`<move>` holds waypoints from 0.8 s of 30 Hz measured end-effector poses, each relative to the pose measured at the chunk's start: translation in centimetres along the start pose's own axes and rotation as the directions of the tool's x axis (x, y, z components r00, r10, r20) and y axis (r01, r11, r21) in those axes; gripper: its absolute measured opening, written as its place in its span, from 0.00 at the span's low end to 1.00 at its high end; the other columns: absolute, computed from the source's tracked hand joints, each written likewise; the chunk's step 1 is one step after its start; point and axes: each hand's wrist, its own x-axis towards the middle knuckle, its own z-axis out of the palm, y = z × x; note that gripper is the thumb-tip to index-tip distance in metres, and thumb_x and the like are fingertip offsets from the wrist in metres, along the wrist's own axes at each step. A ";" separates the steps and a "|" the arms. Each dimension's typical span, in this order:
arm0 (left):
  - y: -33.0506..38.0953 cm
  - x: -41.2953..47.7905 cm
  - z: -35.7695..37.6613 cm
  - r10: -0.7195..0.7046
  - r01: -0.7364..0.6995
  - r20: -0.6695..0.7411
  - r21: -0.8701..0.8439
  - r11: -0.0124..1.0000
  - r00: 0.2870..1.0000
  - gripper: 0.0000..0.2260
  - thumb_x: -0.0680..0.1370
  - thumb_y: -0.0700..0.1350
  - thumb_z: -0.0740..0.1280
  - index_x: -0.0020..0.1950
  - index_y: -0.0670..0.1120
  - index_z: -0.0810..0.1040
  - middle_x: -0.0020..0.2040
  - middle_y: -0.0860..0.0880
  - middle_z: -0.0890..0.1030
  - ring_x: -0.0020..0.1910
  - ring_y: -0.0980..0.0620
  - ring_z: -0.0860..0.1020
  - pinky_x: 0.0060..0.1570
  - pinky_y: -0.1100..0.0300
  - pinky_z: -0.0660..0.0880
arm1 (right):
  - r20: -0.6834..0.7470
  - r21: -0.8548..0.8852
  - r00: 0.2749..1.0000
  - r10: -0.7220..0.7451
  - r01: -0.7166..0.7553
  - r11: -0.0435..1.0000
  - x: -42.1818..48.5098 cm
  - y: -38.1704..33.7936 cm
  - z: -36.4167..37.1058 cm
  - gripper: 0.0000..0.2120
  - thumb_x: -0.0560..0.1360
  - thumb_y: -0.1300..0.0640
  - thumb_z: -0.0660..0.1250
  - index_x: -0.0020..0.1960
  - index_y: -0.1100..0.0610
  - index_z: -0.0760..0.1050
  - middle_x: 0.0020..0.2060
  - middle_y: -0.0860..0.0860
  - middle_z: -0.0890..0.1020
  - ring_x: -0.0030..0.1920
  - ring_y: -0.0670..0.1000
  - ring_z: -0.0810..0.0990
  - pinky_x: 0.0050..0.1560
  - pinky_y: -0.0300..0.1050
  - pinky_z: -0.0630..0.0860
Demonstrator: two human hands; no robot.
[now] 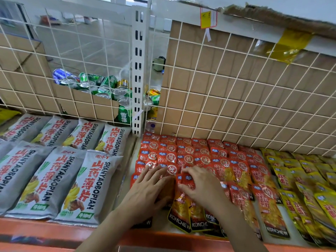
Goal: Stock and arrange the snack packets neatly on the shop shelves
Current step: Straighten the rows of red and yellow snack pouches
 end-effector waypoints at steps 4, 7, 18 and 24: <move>1.3 0.2 -1.2 0.022 -0.023 -0.015 -0.057 0.998 1.000 0.16 0.75 0.60 0.56 0.57 0.57 0.75 0.57 0.59 0.78 0.57 0.58 0.75 0.58 0.59 0.74 | -0.044 0.081 0.999 0.025 -0.021 0.997 0.1 0.3 0.5 0.20 0.76 0.44 0.61 0.67 0.46 0.65 0.63 0.42 0.71 0.64 0.44 0.68 0.65 0.40 0.62; 2.5 0.7 -1.7 -0.004 0.006 0.021 -0.099 0.995 1.000 0.13 0.75 0.60 0.56 0.46 0.57 0.77 0.46 0.61 0.78 0.45 0.60 0.74 0.46 0.61 0.77 | -0.040 0.113 0.999 0.029 -0.024 0.993 0.1 0.6 0.5 0.19 0.77 0.45 0.61 0.67 0.45 0.66 0.63 0.42 0.71 0.64 0.43 0.68 0.65 0.39 0.62; 5.1 1.8 -1.4 -0.343 0.408 0.222 -0.524 0.748 0.913 0.14 0.78 0.43 0.65 0.62 0.50 0.69 0.50 0.52 0.79 0.49 0.55 0.77 0.45 0.66 0.73 | -0.058 0.151 0.998 -0.008 0.017 0.988 -0.4 1.0 1.0 0.19 0.79 0.46 0.58 0.68 0.46 0.65 0.64 0.42 0.70 0.66 0.43 0.66 0.65 0.39 0.58; 4.2 0.1 -2.7 -0.444 0.435 0.166 -0.654 0.619 0.881 0.18 0.76 0.36 0.66 0.50 0.60 0.68 0.34 0.55 0.77 0.35 0.61 0.78 0.36 0.67 0.74 | -0.079 0.177 0.997 -0.001 0.015 0.984 -0.5 1.3 1.2 0.19 0.81 0.48 0.53 0.71 0.49 0.63 0.67 0.44 0.69 0.68 0.44 0.64 0.66 0.38 0.58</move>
